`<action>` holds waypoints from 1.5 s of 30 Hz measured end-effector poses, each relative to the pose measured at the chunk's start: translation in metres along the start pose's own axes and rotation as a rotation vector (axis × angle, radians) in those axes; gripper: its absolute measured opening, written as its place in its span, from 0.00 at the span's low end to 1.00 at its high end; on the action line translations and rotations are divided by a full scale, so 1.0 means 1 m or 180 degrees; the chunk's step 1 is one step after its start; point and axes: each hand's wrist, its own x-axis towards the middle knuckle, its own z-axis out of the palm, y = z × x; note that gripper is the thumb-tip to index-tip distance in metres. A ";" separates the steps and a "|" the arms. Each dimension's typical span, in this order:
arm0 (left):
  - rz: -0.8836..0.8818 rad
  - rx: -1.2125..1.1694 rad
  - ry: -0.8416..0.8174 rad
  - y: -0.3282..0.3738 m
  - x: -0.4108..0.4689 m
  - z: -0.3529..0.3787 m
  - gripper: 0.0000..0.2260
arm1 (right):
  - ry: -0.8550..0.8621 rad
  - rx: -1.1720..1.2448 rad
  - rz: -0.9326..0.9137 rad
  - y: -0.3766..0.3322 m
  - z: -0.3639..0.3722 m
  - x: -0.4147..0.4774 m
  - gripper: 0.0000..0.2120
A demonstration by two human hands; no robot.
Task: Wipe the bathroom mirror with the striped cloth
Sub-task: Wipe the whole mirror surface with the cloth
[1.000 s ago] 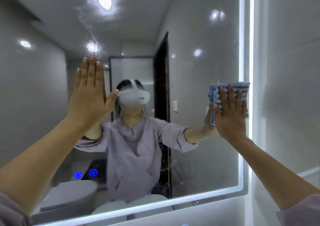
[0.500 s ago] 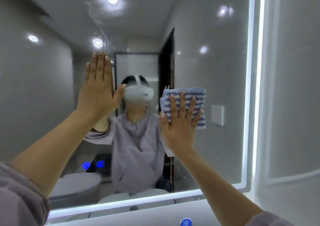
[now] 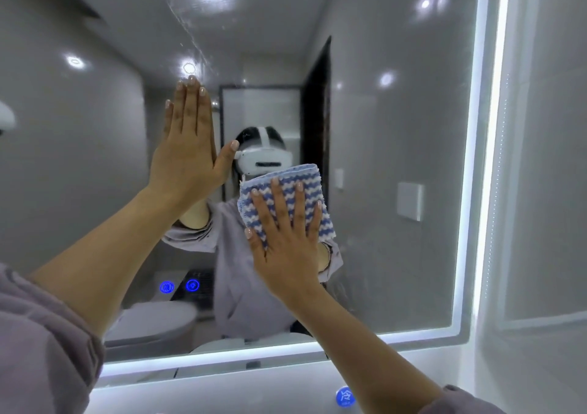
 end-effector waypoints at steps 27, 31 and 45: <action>0.0015 0.0035 0.0081 0.000 0.001 0.002 0.36 | -0.0038 -0.0376 0.0801 0.222 -0.033 -0.070 0.29; 0.0017 0.0022 0.0110 0.002 0.001 0.001 0.37 | 0.0152 -0.0021 0.1565 0.201 -0.026 -0.059 0.29; -0.0010 0.0059 0.0143 0.000 0.003 0.006 0.36 | -0.0161 0.0179 0.1304 0.097 0.000 -0.066 0.32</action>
